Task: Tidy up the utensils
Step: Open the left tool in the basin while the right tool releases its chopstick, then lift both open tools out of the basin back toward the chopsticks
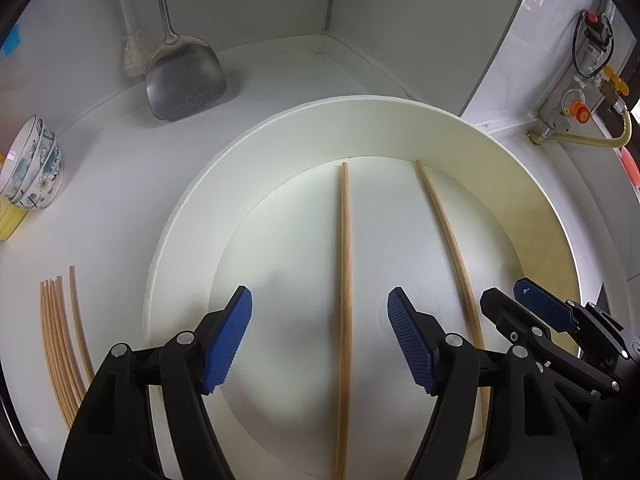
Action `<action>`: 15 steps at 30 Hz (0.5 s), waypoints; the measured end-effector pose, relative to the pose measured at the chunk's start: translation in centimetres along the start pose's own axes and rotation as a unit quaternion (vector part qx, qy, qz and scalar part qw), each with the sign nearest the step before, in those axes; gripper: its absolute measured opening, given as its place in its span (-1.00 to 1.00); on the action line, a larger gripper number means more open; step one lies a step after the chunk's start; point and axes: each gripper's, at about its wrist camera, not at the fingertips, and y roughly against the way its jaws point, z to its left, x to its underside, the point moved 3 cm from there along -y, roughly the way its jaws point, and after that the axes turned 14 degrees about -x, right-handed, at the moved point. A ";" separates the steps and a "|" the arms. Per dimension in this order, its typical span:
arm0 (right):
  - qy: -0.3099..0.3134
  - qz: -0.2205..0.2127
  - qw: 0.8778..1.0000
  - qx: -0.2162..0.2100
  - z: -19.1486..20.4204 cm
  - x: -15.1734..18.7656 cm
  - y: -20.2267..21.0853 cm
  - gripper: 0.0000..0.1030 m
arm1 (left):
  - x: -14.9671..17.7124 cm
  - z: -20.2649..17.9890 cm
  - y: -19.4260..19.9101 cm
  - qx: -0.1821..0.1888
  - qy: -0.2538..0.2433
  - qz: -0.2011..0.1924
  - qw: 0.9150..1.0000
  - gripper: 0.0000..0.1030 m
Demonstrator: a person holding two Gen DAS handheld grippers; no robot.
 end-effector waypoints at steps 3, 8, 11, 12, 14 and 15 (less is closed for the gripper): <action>0.000 -0.005 1.000 0.006 0.5 0.4 0.7 -0.27 | 0.2 0.8 0.9 0.002 0.000 -0.008 1.000 0.37; -0.001 -0.016 1.000 0.014 2.0 1.1 2.1 -0.24 | 0.7 2.5 3.0 0.002 0.001 -0.029 1.000 0.42; 0.002 -0.023 1.000 0.018 3.4 1.7 3.0 -0.19 | 1.2 4.3 4.4 0.004 0.003 -0.041 0.999 0.50; 0.003 -0.025 0.999 0.019 4.0 2.0 3.4 -0.16 | 1.4 4.8 4.8 0.003 0.003 -0.045 0.999 0.52; 0.008 -0.030 0.999 0.020 5.3 2.5 3.9 -0.05 | 1.9 6.6 5.9 0.004 0.005 -0.053 0.999 0.56; 0.011 -0.031 0.999 0.020 6.0 2.8 4.2 -0.04 | 2.1 7.5 6.4 0.003 0.007 -0.056 0.998 0.60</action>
